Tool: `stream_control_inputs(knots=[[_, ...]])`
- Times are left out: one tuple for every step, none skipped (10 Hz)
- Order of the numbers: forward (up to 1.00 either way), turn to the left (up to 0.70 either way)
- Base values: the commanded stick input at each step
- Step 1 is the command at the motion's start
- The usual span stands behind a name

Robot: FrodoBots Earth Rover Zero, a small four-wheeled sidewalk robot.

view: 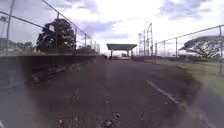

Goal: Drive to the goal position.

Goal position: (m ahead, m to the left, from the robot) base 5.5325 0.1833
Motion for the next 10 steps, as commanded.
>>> stream_control_inputs(knots=[[0.5, 0.0], [0.5, 0.0], [0.5, 0.06], [0.5, 0.48], [0.5, 0.5], [0.5, 0.5], [0.5, 0.14], [0.5, 0.0], [0.5, 0.0], [0.5, 0.0]])
